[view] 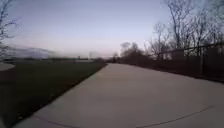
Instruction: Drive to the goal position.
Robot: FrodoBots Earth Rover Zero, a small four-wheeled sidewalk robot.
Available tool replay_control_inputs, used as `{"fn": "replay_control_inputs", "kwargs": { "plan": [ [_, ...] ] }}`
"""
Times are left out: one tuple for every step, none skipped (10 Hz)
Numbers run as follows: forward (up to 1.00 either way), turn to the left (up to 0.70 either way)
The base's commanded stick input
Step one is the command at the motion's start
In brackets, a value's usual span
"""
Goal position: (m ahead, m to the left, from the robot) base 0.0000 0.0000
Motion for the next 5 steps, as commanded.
{"fn": "replay_control_inputs", "kwargs": {
  "plan": [
    [0.05,0.0],
    [0.05,0.0],
    [0.05,0.0],
    [0.01,0.0],
    [0.03,0.0]
  ]
}}
